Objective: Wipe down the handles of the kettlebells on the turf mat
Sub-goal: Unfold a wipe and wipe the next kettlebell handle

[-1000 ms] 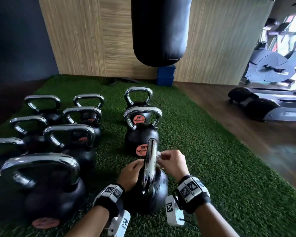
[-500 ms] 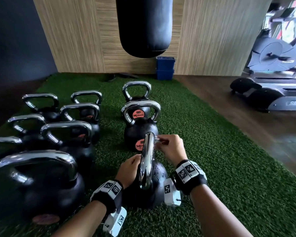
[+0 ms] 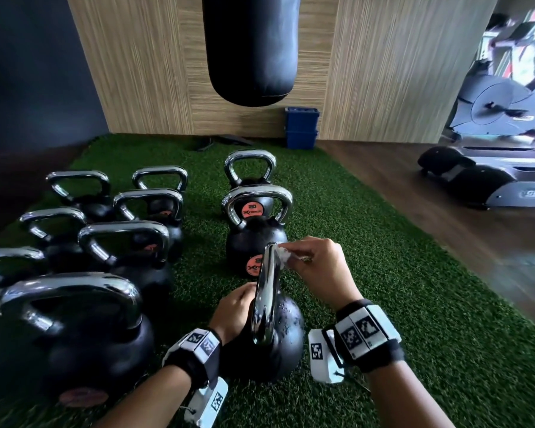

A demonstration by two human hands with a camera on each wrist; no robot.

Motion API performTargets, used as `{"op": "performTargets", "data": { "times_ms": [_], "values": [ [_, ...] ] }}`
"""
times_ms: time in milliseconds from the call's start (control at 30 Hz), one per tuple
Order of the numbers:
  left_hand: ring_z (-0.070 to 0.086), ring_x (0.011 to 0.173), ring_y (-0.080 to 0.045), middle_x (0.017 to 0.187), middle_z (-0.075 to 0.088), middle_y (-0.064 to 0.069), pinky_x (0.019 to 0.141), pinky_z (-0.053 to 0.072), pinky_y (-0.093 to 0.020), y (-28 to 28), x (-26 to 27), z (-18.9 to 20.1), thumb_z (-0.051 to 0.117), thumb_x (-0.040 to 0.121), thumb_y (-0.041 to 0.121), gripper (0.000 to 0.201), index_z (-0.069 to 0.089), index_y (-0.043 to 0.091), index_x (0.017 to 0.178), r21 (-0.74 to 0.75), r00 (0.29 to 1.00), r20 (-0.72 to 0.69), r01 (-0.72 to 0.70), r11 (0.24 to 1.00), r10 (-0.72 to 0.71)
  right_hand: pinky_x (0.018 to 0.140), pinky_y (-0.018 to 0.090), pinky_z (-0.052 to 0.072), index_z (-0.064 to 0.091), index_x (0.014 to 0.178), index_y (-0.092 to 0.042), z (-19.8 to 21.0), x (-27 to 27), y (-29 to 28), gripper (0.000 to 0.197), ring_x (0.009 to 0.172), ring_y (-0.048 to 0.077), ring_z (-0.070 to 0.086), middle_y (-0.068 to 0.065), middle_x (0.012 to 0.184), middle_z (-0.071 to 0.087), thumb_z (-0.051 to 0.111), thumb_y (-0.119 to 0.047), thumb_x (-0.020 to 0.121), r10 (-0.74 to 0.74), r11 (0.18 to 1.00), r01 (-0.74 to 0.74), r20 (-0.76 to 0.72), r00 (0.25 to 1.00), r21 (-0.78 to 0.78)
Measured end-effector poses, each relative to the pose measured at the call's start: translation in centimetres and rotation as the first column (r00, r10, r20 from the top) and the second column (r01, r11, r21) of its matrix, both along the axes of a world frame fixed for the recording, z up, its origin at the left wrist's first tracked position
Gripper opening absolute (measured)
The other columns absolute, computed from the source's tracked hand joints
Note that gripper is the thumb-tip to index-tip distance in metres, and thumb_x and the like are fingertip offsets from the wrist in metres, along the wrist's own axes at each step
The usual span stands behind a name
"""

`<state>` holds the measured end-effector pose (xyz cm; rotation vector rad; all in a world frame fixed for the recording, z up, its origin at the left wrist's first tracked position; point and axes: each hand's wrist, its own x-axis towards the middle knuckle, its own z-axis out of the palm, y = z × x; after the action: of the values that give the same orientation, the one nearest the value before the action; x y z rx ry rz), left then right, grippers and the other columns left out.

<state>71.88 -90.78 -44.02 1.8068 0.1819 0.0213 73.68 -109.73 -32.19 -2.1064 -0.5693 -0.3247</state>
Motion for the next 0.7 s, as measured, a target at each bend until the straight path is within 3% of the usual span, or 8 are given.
{"op": "performTargets", "data": {
  "times_ms": [100, 167, 267, 367, 467, 567, 633, 700],
  "values": [
    [0.07, 0.087, -0.014, 0.087, 0.078, 0.015, 0.091, 0.054, -0.038, 0.1, 0.2, -0.4, 0.051, 0.105, 0.023, 0.045, 0.075, 0.052, 0.081, -0.007, 1.0, 0.016, -0.013, 1.0, 0.013, 0.067, 0.013, 0.055, 0.079, 0.102, -0.017, 0.1, -1.7, -0.7, 0.021, 0.074, -0.001, 0.07, -0.007, 0.092, 0.076, 0.08, -0.012, 0.082, 0.073, 0.997, -0.073, -0.054, 0.996, 0.008],
    [0.069, 0.085, -0.008, 0.086, 0.077, 0.021, 0.089, 0.053, -0.035, 0.1, 0.3, -0.6, 0.052, 0.105, 0.024, 0.044, 0.075, 0.055, 0.082, -0.004, 1.0, 0.025, -0.01, 1.0, 0.01, 0.066, 0.018, 0.057, 0.08, 0.095, -0.017, 0.0, -3.1, -1.4, 0.018, 0.072, 0.004, 0.073, -0.005, 0.084, 0.078, 0.084, -0.019, 0.077, 0.174, 0.984, -0.162, -0.197, 0.965, 0.072],
    [0.068, 0.081, -0.001, 0.083, 0.075, 0.027, 0.081, 0.051, -0.029, 0.1, 0.5, -0.8, 0.051, 0.105, 0.022, 0.048, 0.073, 0.058, 0.081, 0.004, 0.999, 0.036, 0.002, 1.0, -0.002, 0.07, 0.031, 0.062, 0.074, 0.086, -0.007, 0.3, -4.2, -1.4, 0.014, 0.073, 0.024, 0.075, 0.008, 0.08, 0.077, 0.083, -0.006, 0.075, 0.32, 0.927, -0.203, -0.378, 0.869, 0.317],
    [0.066, 0.077, -0.001, 0.078, 0.074, 0.026, 0.079, 0.05, -0.031, 0.1, 0.4, -0.7, 0.053, 0.1, 0.031, 0.037, 0.072, 0.056, 0.08, 0.011, 0.999, 0.029, 0.019, 1.0, -0.02, 0.07, 0.034, 0.062, 0.065, 0.081, -0.001, 0.2, -4.6, -0.8, 0.014, 0.068, 0.027, 0.07, 0.013, 0.074, 0.072, 0.077, 0.004, 0.077, 0.369, 0.854, -0.125, -0.417, 0.831, 0.506],
    [0.067, 0.078, -0.008, 0.075, 0.074, 0.024, 0.079, 0.051, -0.033, 0.3, 0.5, -0.9, 0.052, 0.092, 0.037, 0.031, 0.071, 0.057, 0.077, 0.005, 1.0, 0.02, 0.014, 1.0, -0.014, 0.072, 0.043, 0.062, 0.063, 0.079, 0.0, -0.7, -5.9, -0.9, 0.017, 0.068, 0.033, 0.071, 0.016, 0.073, 0.072, 0.08, 0.003, 0.075, 0.382, 0.851, -0.12, -0.446, 0.809, 0.51],
    [0.067, 0.071, 0.006, 0.077, 0.074, 0.028, 0.072, 0.049, -0.025, 0.4, 0.8, -1.3, 0.051, 0.104, 0.024, 0.047, 0.071, 0.058, 0.078, 0.004, 0.999, 0.04, 0.011, 1.0, -0.011, 0.078, 0.049, 0.062, 0.062, 0.086, 0.011, -1.7, -7.1, -1.2, 0.025, 0.082, 0.047, 0.072, 0.03, 0.086, 0.071, 0.082, 0.003, 0.073, 0.385, 0.875, -0.15, -0.473, 0.793, 0.46],
    [0.066, 0.069, 0.011, 0.079, 0.073, 0.029, 0.071, 0.049, -0.021, 0.4, 0.7, -1.3, 0.049, 0.106, 0.024, 0.05, 0.07, 0.059, 0.078, 0.001, 0.999, 0.04, 0.011, 1.0, -0.011, 0.077, 0.047, 0.063, 0.067, 0.086, 0.005, -2.4, -7.2, -1.4, 0.024, 0.083, 0.046, 0.072, 0.029, 0.088, 0.072, 0.085, 0.001, 0.071, 0.372, 0.879, -0.156, -0.442, 0.817, 0.451],
    [0.066, 0.071, 0.011, 0.079, 0.073, 0.03, 0.072, 0.049, -0.02, 0.5, 0.8, -1.4, 0.049, 0.106, 0.023, 0.05, 0.071, 0.059, 0.078, 0.003, 0.999, 0.032, 0.01, 1.0, -0.01, 0.072, 0.038, 0.063, 0.072, 0.082, -0.007, -3.2, -7.0, -1.6, 0.021, 0.079, 0.037, 0.074, 0.022, 0.085, 0.075, 0.088, -0.003, 0.069, 0.374, 0.876, -0.173, -0.409, 0.832, 0.449]
  ]
}}
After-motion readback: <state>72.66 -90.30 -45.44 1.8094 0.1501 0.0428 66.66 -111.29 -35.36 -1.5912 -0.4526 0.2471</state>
